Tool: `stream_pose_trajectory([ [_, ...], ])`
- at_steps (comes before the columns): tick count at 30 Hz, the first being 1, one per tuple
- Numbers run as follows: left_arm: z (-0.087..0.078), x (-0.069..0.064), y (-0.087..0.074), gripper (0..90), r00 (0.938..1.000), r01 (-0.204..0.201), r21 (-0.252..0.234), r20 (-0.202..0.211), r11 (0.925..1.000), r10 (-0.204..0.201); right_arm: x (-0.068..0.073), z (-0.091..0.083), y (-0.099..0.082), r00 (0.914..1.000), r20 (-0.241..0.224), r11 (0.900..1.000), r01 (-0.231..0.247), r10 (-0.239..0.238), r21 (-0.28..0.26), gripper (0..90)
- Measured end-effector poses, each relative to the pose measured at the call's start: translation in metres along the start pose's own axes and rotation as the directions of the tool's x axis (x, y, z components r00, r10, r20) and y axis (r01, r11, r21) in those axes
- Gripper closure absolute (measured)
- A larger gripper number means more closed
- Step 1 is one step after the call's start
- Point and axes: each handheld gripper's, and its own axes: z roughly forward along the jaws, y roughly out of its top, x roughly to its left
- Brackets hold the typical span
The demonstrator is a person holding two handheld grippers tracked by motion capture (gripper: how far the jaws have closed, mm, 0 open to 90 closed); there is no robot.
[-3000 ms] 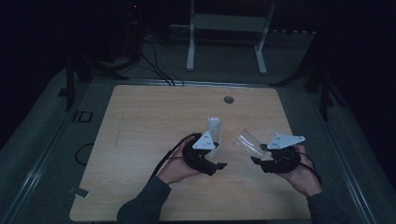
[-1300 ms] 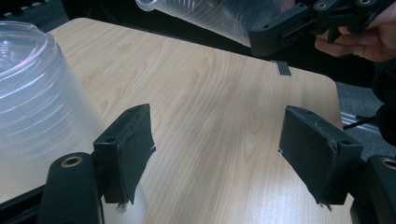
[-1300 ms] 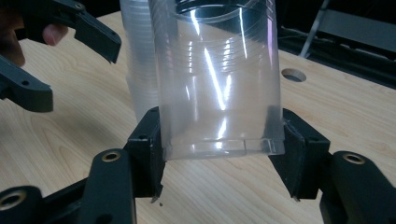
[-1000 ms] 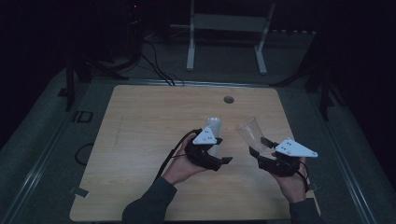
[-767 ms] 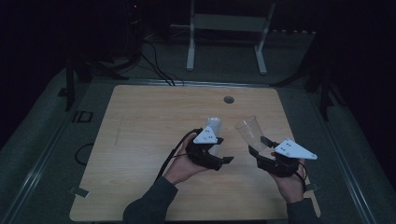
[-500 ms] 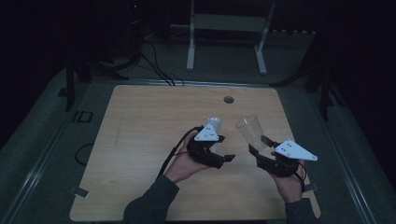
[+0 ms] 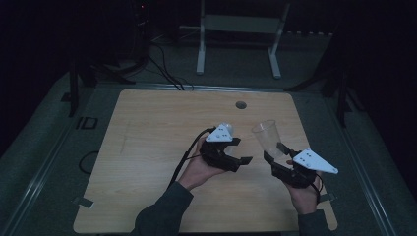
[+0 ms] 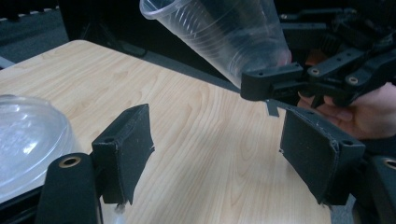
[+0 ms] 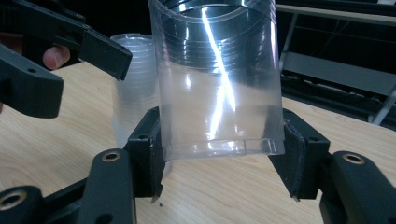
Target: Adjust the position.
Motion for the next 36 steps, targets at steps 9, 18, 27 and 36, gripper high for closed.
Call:
stream_pose_trajectory([
  [9, 0.004, -0.001, 0.004, 22.2, 0.9998, 0.020, -0.017, 0.000, 0.9997, -0.020, 0.000, -0.001, -0.003, 0.9999, -0.002, 0.9998, -0.010, 0.010, -0.017, 41.8],
  [18, 0.006, 0.001, 0.010, 19.0, 0.9988, 0.049, -0.039, 0.002, 0.9980, -0.049, 0.001, -0.003, -0.003, 0.9999, 0.008, 0.9992, -0.014, 0.014, -0.038, 41.9],
  [27, 0.008, 0.002, 0.014, 17.1, 0.9970, 0.077, -0.067, 0.006, 0.9948, -0.077, 0.002, -0.005, -0.002, 0.9998, 0.009, 0.9984, -0.015, 0.015, -0.055, 41.9],
  [36, 0.011, 0.003, 0.017, 16.8, 0.9938, 0.109, -0.089, 0.032, 0.9901, -0.106, 0.005, -0.004, -0.002, 0.9999, 0.003, 0.9978, -0.010, 0.011, -0.066, 41.9],
])
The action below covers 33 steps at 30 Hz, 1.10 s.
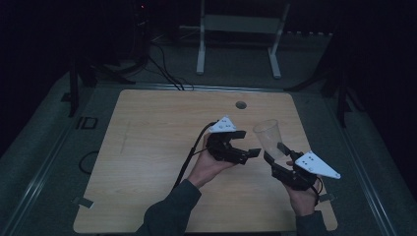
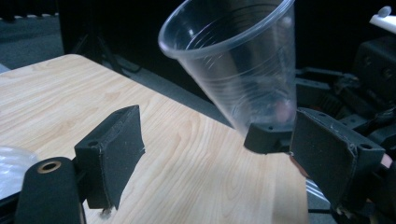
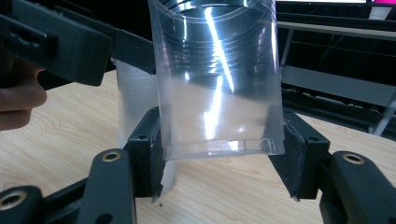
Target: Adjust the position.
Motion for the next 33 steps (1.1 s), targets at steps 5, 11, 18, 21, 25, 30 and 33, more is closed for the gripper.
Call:
stream_pose_trajectory([
  [5, 0.005, -0.003, 0.004, 16.5, 0.9999, 0.003, -0.007, 0.011, 1.0000, -0.003, 0.002, -0.001, 0.001, 1.0000, -0.003, 1.0000, 0.002, -0.002, -0.009, 41.9],
  [11, 0.010, -0.006, 0.006, 16.5, 0.9999, 0.000, -0.008, 0.015, 1.0000, 0.001, 0.002, -0.002, 0.000, 0.9999, 0.009, 0.9997, -0.006, 0.006, -0.024, 41.9],
  [18, 0.014, -0.007, 0.006, 15.7, 0.9995, 0.011, -0.021, 0.029, 0.9997, -0.011, 0.003, -0.003, -0.003, 0.9999, 0.006, 0.9997, -0.009, 0.009, -0.022, 41.8],
  [21, 0.016, -0.006, 0.006, 15.7, 0.9992, 0.019, -0.023, 0.035, 0.9996, -0.018, 0.005, -0.002, -0.002, 1.0000, 0.004, 0.9996, -0.005, 0.005, -0.027, 41.9],
  [25, 0.017, -0.007, 0.006, 15.5, 0.9987, 0.025, -0.026, 0.046, 0.9994, -0.024, 0.006, -0.002, -0.002, 1.0000, 0.002, 0.9995, -0.003, 0.003, -0.031, 41.9],
  [30, 0.020, -0.009, 0.007, 15.2, 0.9981, 0.034, -0.035, 0.053, 0.9988, -0.032, 0.007, -0.001, -0.003, 1.0000, -0.001, 0.9995, -0.006, 0.006, -0.031, 41.8],
  [33, 0.021, -0.009, 0.008, 15.2, 0.9976, 0.038, -0.041, 0.059, 0.9984, -0.036, 0.008, -0.001, -0.003, 1.0000, -0.005, 0.9994, -0.004, 0.004, -0.033, 41.9],
])
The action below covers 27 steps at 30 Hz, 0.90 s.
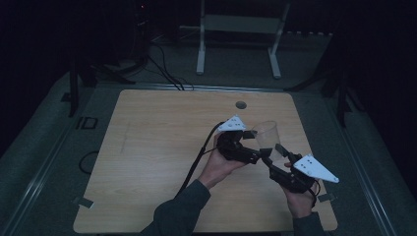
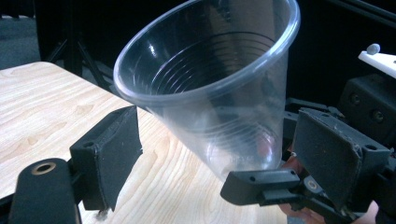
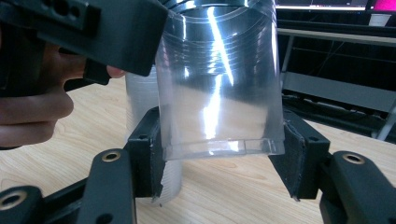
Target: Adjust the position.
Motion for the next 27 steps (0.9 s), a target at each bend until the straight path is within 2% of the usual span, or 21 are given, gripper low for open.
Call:
stream_pose_trajectory([
  [18, 0.014, 0.000, 0.002, 14.9, 0.9986, 0.049, -0.038, 0.021, 0.9981, -0.048, 0.004, 0.003, -0.001, 0.9999, -0.014, 1.0000, 0.007, -0.007, -0.002, 41.8],
  [27, 0.013, 0.003, 0.003, 16.4, 0.9961, 0.084, -0.070, 0.032, 0.9940, -0.082, 0.004, 0.003, -0.002, 0.9998, -0.018, 1.0000, 0.005, -0.005, -0.001, 41.7],
])
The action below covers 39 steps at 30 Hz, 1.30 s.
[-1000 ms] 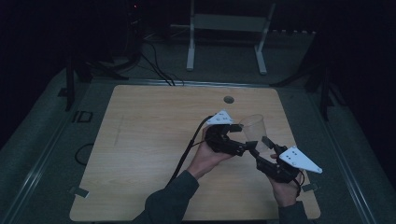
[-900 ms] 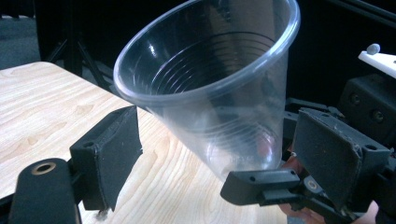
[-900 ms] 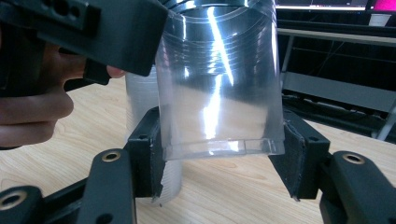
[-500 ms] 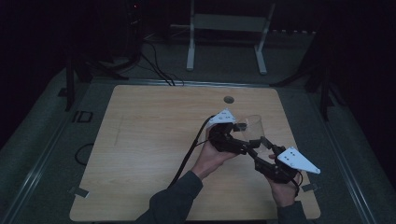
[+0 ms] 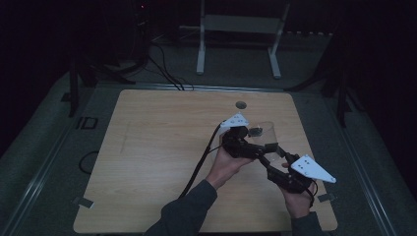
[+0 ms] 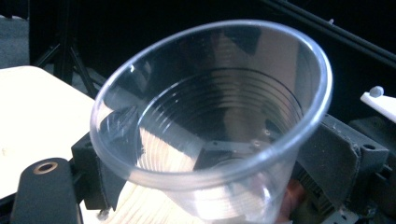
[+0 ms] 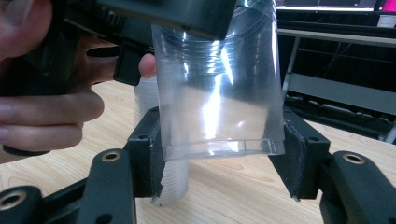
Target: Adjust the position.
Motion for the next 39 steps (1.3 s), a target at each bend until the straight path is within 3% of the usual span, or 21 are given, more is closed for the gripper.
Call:
stream_pose_trajectory([
  [13, -0.002, -0.001, 0.001, 28.4, 0.9999, 0.005, -0.036, 0.010, 0.9994, -0.004, -0.001, 0.001, -0.001, 1.0000, -0.008, 1.0000, -0.002, 0.002, 0.001, 40.7],
  [22, -0.006, -0.002, 0.002, 30.7, 0.9995, -0.028, -0.042, -0.019, 0.9987, 0.027, -0.004, 0.001, 0.001, 0.9996, -0.029, 0.9995, 0.005, -0.004, 0.032, 30.1],
  [29, -0.007, -0.004, 0.000, 30.8, 0.9944, -0.084, 0.005, -0.063, 0.9964, 0.084, -0.006, -0.001, 0.006, 0.9985, -0.052, 0.9979, 0.017, -0.014, 0.062, 28.2],
  [39, -0.004, -0.009, -0.003, 30.7, 0.9827, -0.151, 0.091, -0.094, 0.9844, 0.159, -0.006, 0.004, 0.009, 0.9950, -0.097, 0.9900, 0.038, -0.024, 0.136, 26.9],
])
